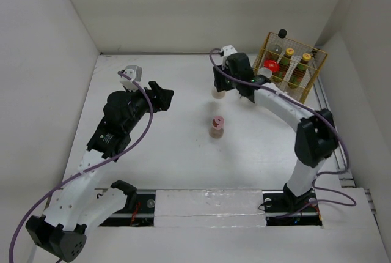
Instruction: Organize the condiment bottles
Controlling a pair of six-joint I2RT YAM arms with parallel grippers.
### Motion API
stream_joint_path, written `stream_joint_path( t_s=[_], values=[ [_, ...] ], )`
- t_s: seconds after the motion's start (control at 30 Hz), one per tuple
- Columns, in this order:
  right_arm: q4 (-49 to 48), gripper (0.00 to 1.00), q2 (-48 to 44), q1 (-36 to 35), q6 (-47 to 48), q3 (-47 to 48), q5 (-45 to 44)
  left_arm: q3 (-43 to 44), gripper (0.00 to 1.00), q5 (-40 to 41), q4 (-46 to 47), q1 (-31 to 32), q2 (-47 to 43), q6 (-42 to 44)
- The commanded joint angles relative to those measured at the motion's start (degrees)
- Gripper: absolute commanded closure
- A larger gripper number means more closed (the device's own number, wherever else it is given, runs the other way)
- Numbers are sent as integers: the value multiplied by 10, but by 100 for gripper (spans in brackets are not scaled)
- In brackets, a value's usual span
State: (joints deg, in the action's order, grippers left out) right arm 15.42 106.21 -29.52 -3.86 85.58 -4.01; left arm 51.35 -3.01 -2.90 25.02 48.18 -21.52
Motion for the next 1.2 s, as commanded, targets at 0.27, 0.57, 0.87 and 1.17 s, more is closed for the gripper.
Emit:
stream_joint_path(
  t_s=[0.27,0.57,0.87,1.17],
  values=[
    [-116,59,-361,103,-55,-159,-96,13,34,-15,15,-1,-5,6],
    [-91,62,-430,233,-87,-240,-52,13,34,-12,15,-1,-10,6],
    [-104,63,-356,272,-93,-271,-26,13,34,-18,15,-1,-10,1],
    [-109,63,-275,272,-88,-234,-37,13,34,-18,21,-1,-15,1]
  ],
)
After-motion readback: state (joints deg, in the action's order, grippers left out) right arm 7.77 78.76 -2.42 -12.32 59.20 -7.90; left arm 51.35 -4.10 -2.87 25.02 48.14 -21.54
